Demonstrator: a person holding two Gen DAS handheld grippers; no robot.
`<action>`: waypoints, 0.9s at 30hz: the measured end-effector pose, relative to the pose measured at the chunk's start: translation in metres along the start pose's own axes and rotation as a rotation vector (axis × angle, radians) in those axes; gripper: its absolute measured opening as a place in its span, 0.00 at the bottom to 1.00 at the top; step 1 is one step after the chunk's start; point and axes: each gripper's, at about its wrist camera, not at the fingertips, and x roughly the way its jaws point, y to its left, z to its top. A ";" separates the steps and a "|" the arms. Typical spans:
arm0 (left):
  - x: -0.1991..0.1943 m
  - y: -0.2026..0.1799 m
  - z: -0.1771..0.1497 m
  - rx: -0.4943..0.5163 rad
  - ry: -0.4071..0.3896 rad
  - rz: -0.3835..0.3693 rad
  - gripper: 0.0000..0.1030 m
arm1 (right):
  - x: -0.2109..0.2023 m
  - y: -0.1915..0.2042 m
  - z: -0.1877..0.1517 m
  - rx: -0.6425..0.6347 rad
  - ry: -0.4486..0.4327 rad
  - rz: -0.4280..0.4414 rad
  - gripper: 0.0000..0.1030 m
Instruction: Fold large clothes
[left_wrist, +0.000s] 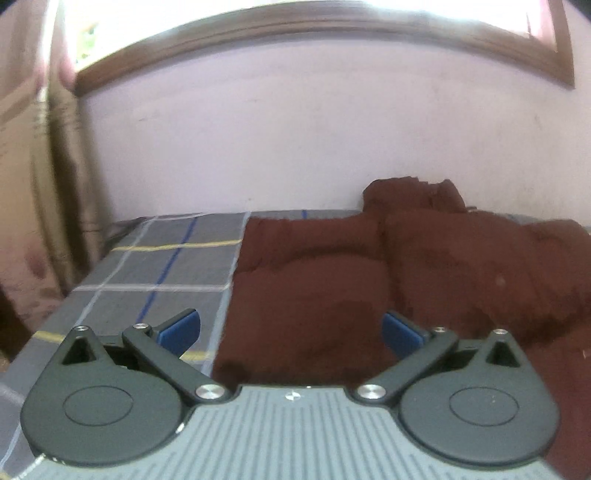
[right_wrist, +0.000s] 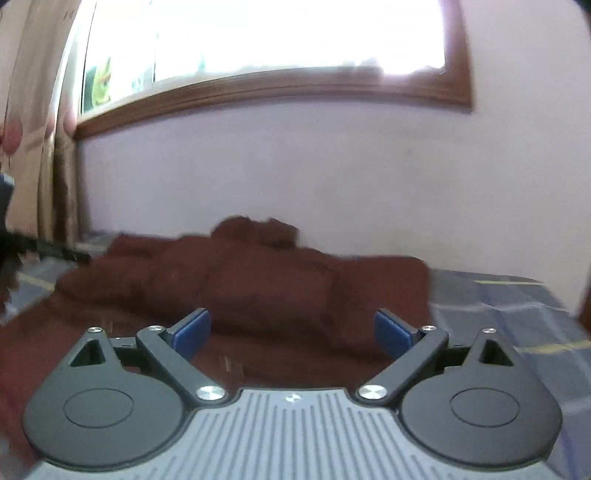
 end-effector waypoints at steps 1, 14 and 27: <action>-0.010 0.004 -0.007 0.002 0.009 0.007 1.00 | -0.010 -0.002 -0.007 0.004 0.010 -0.014 0.96; -0.067 0.109 -0.102 -0.267 0.310 -0.193 0.81 | -0.059 -0.060 -0.074 0.405 0.203 0.009 0.98; -0.067 0.097 -0.126 -0.285 0.256 -0.461 0.35 | -0.028 -0.065 -0.089 0.426 0.262 0.101 0.41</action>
